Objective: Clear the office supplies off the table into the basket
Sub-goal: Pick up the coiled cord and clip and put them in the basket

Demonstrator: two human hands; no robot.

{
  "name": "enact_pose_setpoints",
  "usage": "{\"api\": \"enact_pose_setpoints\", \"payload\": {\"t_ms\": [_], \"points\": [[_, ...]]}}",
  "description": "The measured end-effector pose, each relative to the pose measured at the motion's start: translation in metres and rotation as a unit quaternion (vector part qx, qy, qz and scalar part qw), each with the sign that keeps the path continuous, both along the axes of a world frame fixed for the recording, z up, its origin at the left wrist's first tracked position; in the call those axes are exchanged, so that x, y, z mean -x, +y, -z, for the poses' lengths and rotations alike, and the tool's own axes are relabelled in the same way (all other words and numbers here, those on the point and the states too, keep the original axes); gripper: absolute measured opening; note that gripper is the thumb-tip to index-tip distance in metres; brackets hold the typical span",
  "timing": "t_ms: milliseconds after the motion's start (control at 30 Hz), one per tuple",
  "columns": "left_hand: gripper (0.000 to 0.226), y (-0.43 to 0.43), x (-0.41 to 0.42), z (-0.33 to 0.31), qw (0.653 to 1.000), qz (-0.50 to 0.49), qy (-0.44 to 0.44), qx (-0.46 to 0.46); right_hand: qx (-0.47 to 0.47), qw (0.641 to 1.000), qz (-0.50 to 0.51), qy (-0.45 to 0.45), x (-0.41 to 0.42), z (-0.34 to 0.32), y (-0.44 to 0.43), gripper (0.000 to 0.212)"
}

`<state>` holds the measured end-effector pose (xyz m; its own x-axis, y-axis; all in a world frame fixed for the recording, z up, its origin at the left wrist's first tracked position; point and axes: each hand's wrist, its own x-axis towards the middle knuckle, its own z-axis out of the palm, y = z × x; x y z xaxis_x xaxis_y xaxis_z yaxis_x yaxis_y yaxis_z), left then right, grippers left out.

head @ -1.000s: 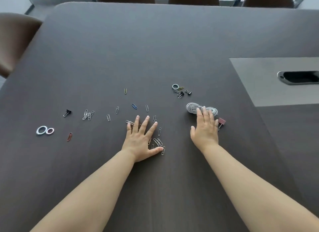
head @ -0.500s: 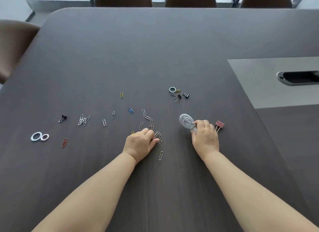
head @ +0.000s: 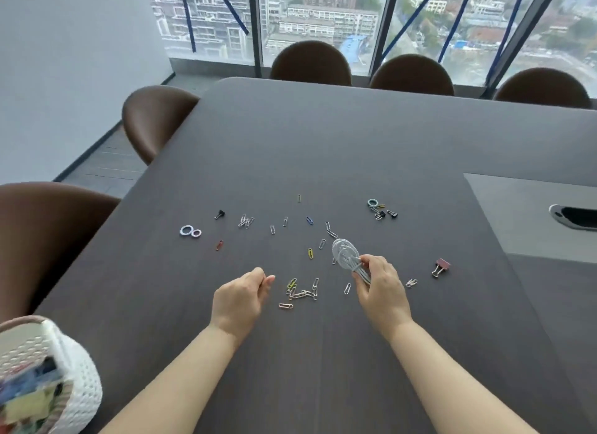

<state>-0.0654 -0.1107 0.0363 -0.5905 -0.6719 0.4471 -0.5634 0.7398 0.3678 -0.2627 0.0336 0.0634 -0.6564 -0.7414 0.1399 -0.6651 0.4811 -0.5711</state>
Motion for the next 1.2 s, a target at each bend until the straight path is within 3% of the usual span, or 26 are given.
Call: {"api": "enact_pose_setpoints", "payload": {"t_ms": [200,367,433,533,600,667,733,900,1033,1133,1200], "points": [[0.04,-0.015,-0.186,-0.062,0.994,-0.11,0.01,-0.017,0.044,0.985,-0.16,-0.046,-0.131,-0.033,-0.053,0.03],[0.019,-0.011,-0.313,-0.081,0.977,-0.185,-0.074,-0.077,0.065,0.955,-0.285,-0.056,-0.251,-0.051,-0.094,0.032],[0.032,-0.011,-0.344,-0.078,0.966,-0.187,-0.125,-0.131,0.057,0.945,-0.318,-0.052,-0.29,-0.054,-0.105,0.034],[0.071,-0.016,-0.376,-0.068,0.943,-0.178,-0.232,-0.155,0.051,0.937,-0.343,-0.049,-0.334,-0.054,-0.115,0.036],[0.076,-0.019,-0.385,-0.067,0.934,-0.178,-0.268,-0.155,0.048,0.938,-0.339,-0.049,-0.353,-0.053,-0.118,0.037],[0.062,-0.02,-0.388,-0.069,0.938,-0.177,-0.242,-0.176,0.046,0.943,-0.327,-0.05,-0.367,-0.052,-0.119,0.038],[0.033,-0.022,-0.391,-0.069,0.949,-0.169,-0.198,-0.178,0.036,0.946,-0.319,-0.048,-0.376,-0.051,-0.118,0.038],[0.003,-0.025,-0.416,-0.064,0.982,-0.155,-0.093,-0.048,-0.019,0.941,-0.339,-0.002,-0.395,-0.046,-0.128,0.041],[0.012,-0.025,-0.431,-0.065,0.985,-0.156,-0.073,-0.024,-0.099,0.93,-0.352,0.026,-0.412,-0.045,-0.139,0.048],[0.001,-0.027,-0.423,-0.071,0.989,-0.129,-0.075,-0.021,-0.043,0.939,-0.341,0.026,-0.407,-0.043,-0.132,0.035],[0.018,-0.026,-0.407,-0.074,0.991,-0.106,-0.076,-0.034,0.03,0.949,-0.312,0.03,-0.396,-0.042,-0.122,0.018]]}}
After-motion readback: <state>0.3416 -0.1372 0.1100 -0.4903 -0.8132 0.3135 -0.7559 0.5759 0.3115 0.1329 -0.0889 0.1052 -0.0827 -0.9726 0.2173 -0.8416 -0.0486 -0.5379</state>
